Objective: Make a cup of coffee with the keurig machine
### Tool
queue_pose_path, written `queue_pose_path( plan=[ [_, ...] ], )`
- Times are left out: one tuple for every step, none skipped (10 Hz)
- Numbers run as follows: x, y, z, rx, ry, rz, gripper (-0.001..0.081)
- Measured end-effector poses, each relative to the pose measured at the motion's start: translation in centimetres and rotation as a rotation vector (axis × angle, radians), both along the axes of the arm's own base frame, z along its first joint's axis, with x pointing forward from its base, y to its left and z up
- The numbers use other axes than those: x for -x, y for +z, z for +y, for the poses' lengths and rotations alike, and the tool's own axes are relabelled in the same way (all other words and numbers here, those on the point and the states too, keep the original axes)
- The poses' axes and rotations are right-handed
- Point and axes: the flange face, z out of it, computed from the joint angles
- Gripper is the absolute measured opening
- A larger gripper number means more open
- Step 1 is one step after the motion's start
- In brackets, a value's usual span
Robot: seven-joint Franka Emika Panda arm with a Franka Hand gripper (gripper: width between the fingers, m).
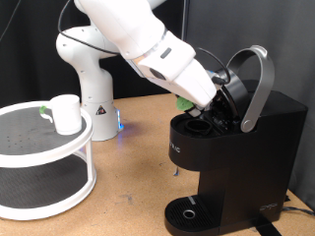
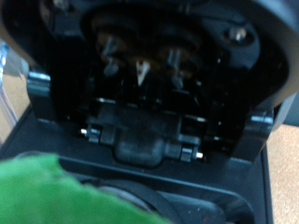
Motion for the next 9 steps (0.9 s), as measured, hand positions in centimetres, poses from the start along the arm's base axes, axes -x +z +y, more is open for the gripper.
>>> queue_pose_path(
  plan=[
    [0.0, -0.3, 0.3, 0.015, 0.001, 0.003, 0.0490],
    [-0.1, -0.7, 0.5, 0.025, 0.002, 0.007, 0.0490],
    [-0.2, -1.1, 0.8, 0.034, 0.001, 0.015, 0.0490],
    [-0.3, -1.6, 1.0, 0.043, 0.001, 0.022, 0.0490],
    [-0.4, -2.1, 1.2, 0.050, 0.001, 0.024, 0.0490],
    [-0.5, -2.5, 1.4, 0.057, 0.002, 0.028, 0.0490],
    [-0.5, -3.0, 1.6, 0.061, 0.005, 0.036, 0.0490],
    [-0.5, -3.3, 1.8, 0.065, 0.011, 0.041, 0.0490],
    [-0.5, -3.6, 2.2, 0.067, 0.016, 0.047, 0.0490]
  ],
)
